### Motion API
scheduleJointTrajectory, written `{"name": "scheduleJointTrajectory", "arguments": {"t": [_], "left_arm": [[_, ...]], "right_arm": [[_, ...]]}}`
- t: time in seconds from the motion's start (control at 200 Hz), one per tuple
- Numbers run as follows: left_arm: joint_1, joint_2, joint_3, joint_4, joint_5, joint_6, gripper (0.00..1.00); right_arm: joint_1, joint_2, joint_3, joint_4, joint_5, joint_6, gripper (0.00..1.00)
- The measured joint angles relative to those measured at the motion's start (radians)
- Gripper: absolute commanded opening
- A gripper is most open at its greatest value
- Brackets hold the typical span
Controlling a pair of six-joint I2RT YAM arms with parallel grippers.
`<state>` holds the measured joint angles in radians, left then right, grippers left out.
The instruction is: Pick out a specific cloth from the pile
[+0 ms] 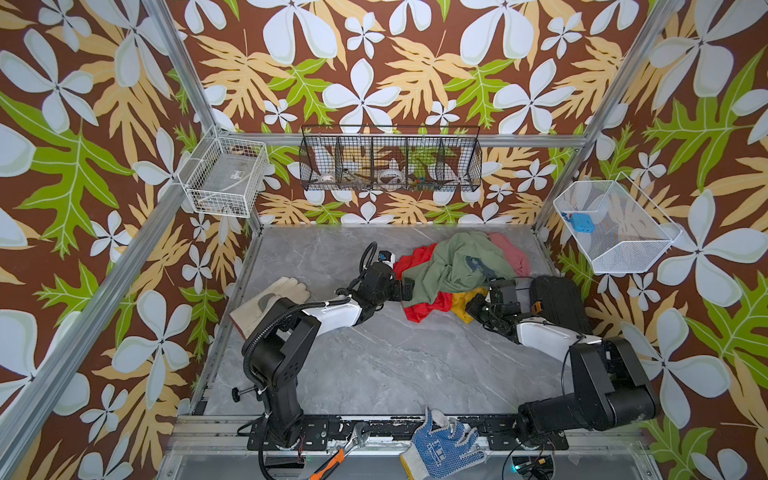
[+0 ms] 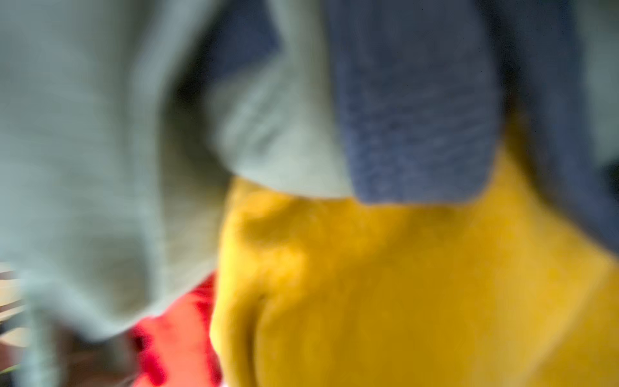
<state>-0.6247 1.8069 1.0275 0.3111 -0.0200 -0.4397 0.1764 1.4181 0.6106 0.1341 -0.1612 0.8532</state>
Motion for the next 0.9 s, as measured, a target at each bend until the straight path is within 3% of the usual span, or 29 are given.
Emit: {"name": "scheduleJointTrajectory", "arguments": {"t": [0.305,0.901], "left_arm": [[-0.013,0.073,0.084,-0.024,0.03,-0.002,1.0],[-0.055,0.198,0.212,-0.106,0.035,-0.007,1.0]], "right_arm": [[0.001,-0.188,0.097,-0.119,-0.058,-0.04,0.0],[0.001,-0.264,0.311,-0.287,-0.154,-0.079,0.0]]}}
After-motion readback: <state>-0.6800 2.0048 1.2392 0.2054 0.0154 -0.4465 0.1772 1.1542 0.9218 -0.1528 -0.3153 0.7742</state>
